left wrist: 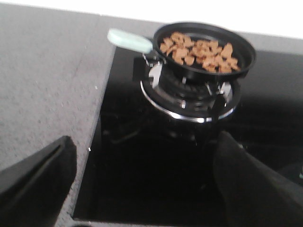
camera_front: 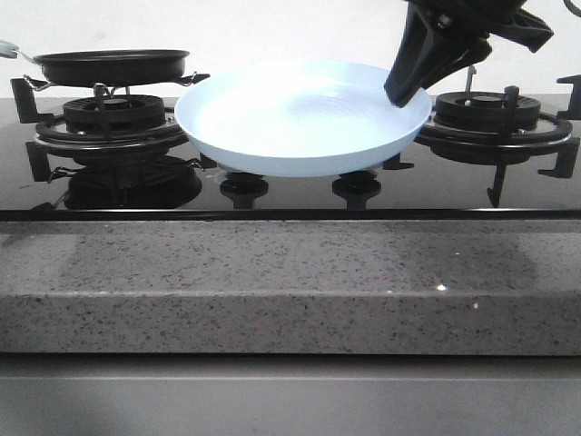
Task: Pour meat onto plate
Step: 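Grasp the pan's mint-green handle with the left gripper and lift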
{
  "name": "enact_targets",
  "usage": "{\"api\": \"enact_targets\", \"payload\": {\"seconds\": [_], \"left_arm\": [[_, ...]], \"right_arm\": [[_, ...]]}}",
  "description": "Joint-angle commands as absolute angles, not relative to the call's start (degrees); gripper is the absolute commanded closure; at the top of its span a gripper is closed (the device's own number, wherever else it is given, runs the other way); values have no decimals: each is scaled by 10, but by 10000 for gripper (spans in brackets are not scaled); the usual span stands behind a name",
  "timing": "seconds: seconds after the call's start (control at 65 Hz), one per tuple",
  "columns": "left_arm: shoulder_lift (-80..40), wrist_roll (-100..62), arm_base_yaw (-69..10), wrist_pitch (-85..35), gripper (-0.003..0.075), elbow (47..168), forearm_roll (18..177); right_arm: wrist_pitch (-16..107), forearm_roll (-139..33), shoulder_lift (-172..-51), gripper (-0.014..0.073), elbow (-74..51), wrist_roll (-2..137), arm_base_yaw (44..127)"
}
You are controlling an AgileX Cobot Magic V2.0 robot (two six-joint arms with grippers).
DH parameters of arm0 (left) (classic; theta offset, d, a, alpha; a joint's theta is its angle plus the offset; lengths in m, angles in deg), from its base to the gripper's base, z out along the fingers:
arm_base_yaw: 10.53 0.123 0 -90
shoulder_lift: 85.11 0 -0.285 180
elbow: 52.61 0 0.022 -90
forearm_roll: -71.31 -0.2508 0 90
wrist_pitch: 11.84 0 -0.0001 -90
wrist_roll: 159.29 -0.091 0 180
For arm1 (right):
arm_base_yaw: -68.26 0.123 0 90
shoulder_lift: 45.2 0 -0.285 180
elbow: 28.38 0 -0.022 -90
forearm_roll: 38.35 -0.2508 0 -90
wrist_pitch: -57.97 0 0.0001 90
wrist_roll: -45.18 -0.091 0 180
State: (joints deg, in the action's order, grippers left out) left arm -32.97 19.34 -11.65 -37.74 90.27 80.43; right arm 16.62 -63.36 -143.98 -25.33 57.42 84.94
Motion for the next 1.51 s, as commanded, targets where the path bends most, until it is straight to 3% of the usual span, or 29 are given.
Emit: {"api": "enact_targets", "payload": {"seconds": [0.0, 0.262, 0.385, 0.538, 0.662, 1.492], "left_arm": [[-287, 195, -121, -375, 135, 954, 815], [-166, 178, -92, -427, 135, 1068, 863], [-116, 79, -36, -450, 146, 1112, 1000], [-48, -50, 32, -488, 212, 1153, 1215], [12, -61, 64, -515, 252, 1192, 1292], [240, -78, 55, -600, 260, 1331, 1486]], "right_arm": [[195, -652, -1411, 663, -268, 581, 849], [195, -652, -1411, 663, -268, 581, 849], [195, -652, -1411, 663, -268, 581, 849], [195, -652, -1411, 663, -268, 581, 849], [195, -652, -1411, 663, -268, 581, 849], [195, -652, -1411, 663, -268, 581, 849]]}}
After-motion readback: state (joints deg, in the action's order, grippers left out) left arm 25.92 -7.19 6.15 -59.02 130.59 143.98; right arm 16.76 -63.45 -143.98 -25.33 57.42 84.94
